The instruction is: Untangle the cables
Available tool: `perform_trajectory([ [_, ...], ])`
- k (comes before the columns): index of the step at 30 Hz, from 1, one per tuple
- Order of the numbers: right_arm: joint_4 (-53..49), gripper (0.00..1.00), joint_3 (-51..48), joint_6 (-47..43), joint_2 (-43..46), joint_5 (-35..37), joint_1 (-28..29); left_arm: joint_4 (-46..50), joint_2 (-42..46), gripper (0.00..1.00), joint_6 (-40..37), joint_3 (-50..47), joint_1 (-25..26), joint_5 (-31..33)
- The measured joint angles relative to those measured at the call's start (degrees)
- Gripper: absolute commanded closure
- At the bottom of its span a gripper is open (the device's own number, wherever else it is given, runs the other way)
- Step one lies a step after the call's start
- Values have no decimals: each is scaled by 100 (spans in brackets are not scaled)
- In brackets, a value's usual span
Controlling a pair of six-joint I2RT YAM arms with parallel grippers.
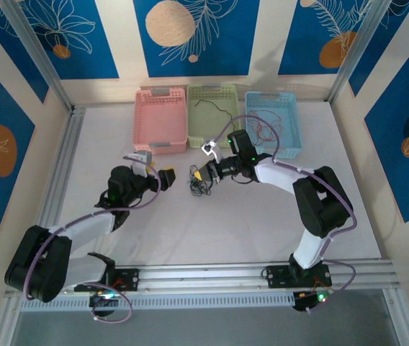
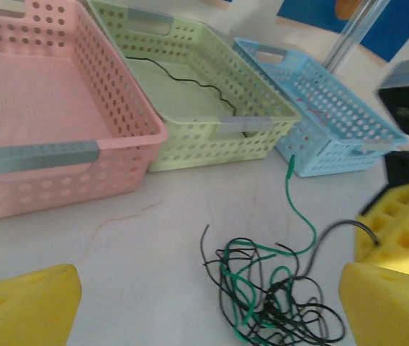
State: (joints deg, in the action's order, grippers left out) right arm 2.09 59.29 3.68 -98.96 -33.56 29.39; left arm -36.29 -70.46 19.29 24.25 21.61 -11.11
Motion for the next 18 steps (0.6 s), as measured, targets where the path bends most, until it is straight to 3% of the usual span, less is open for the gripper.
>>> perform_trajectory([
  [9, -297, 99, -278, -962, 323, 629, 481, 874, -398, 8, -146, 824, 4, 234],
  [10, -365, 92, -326, -1043, 363, 625, 431, 942, -424, 8, -170, 933, 4, 210],
  [12, -540, 57, -356, -1147, 426, 625, 361, 1045, -457, 10, -225, 1104, 17, 103],
  [13, -603, 45, -358, -1202, 455, 640, 323, 1069, -470, 10, -264, 1154, 33, 48],
  [16, -544, 34, -463, -1259, 616, 710, 247, 1119, -481, 10, -315, 1176, 76, -90],
  [18, -369, 32, -682, -1209, 855, 743, 173, 1097, -501, 10, -317, 1130, 81, -122],
])
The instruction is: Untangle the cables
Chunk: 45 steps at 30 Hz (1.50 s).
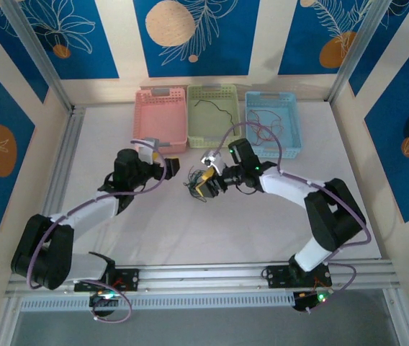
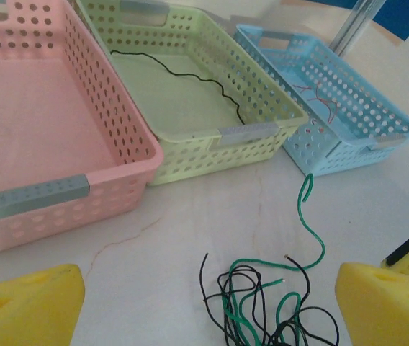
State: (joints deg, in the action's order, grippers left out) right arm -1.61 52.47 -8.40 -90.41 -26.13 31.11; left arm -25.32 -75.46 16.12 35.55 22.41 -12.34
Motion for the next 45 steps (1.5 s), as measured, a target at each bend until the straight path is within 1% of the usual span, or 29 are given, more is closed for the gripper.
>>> perform_trajectory([
  [3, 407, 32, -350, 284, 407, 85, -245, -42, -4, 10, 2, -153, 0, -13],
  [4, 531, 33, -415, 426, 503, 168, -393, -74, -4, 10, 2, -216, 0, -15],
  [7, 704, 36, -363, 870, 494, 549, -800, -310, -11, 10, 33, -437, 0, -83],
  [10, 678, 39, -50, 1239, 44, 988, -1025, -437, -87, 10, 72, -549, 7, -186],
  [15, 251, 39, 656, 1611, -988, 1543, -975, -603, -101, 9, 133, -560, 28, -249],
  [20, -162, 39, 986, 1790, -1475, 1829, -1005, -688, -101, 9, 138, -616, 33, -247],
  [23, -361, 45, 1172, 1834, -1668, 1875, -1014, -688, -101, 9, 138, -623, 37, -247],
  [26, -584, 55, 1397, 1816, -1849, 1978, -984, -688, -101, 9, 138, -625, 37, -249],
  [31, -750, 85, 1515, 1759, -1969, 1969, -863, -682, -101, 8, 157, -625, 52, -323],
  [34, -693, 98, 1473, 1729, -1943, 1978, -820, -619, -98, 7, 201, -612, 98, -439],
  [35, -649, 100, 1412, 1716, -1906, 1978, -815, -553, -87, 6, 214, -601, 111, -468],
  [40, -293, 100, 879, 1768, -1386, 2024, -815, 306, 289, 4, 295, -380, 195, -566],
  [45, 57, 100, 640, 1770, -1012, 2129, -815, 1207, 715, 4, 479, -4, 361, -487],
])
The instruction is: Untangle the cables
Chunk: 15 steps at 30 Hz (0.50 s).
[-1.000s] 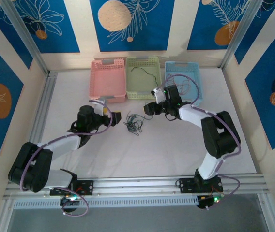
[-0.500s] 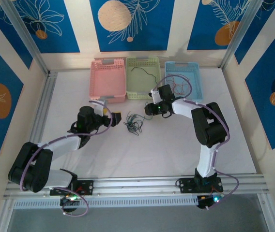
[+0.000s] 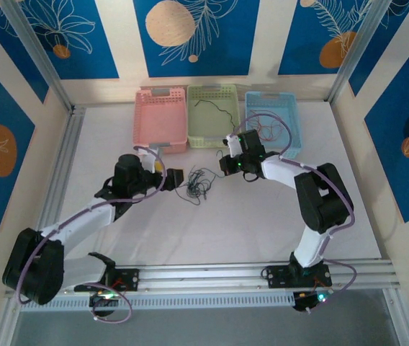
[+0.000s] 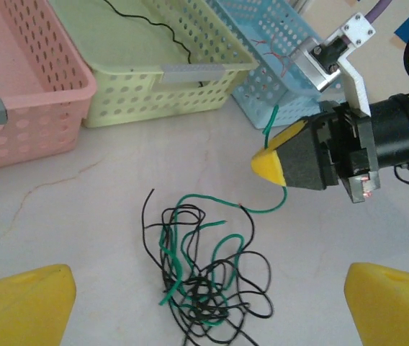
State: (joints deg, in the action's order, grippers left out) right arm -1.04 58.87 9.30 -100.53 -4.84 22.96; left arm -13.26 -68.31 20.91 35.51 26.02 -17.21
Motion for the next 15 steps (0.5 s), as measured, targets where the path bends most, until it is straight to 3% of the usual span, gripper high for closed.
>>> perform_trajectory([
  [7, 149, 100, -50, -2, 35, 109, 7, 1508, -136, 9, 142, 546, 748, 848],
  [12, 170, 100, -68, -2, 35, 166, 7, 2297, -868, 14, 221, 909, 868, 1342],
  [15, 195, 100, -116, -2, 48, 177, 7, 2632, -1390, 29, 321, 1178, 874, 1434],
])
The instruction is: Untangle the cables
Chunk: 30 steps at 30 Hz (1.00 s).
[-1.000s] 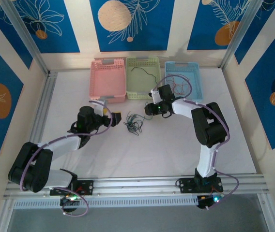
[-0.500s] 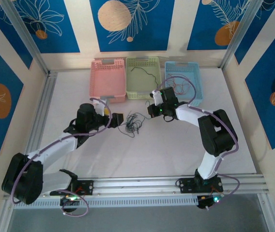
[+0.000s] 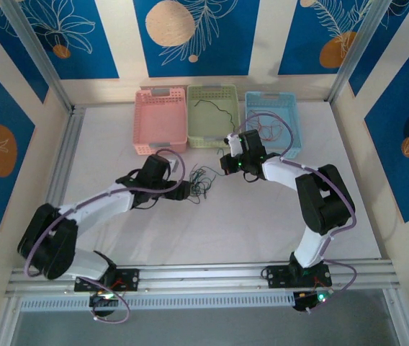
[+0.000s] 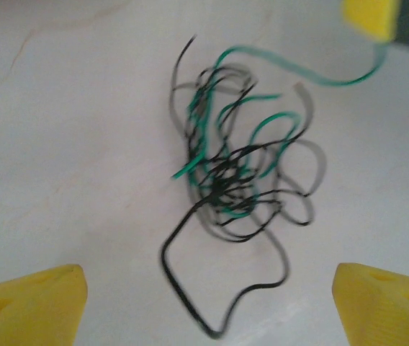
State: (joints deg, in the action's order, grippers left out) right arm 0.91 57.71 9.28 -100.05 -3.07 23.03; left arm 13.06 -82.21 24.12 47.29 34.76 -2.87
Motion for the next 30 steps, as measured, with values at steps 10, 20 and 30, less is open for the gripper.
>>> perform_trajectory([
  [10, -2, 100, -52, -2, 52, 48, 0, 308, -358, 100, 162, 378, 2, 188],
  [20, 162, 100, -675, 361, 710, 1193, -238, -94, 1364, 100, 348, -442, -826, 1191],
  [30, 695, 100, -1742, 1639, 1714, 1832, -1362, -411, 2780, 100, 581, -1449, -1657, 1864],
])
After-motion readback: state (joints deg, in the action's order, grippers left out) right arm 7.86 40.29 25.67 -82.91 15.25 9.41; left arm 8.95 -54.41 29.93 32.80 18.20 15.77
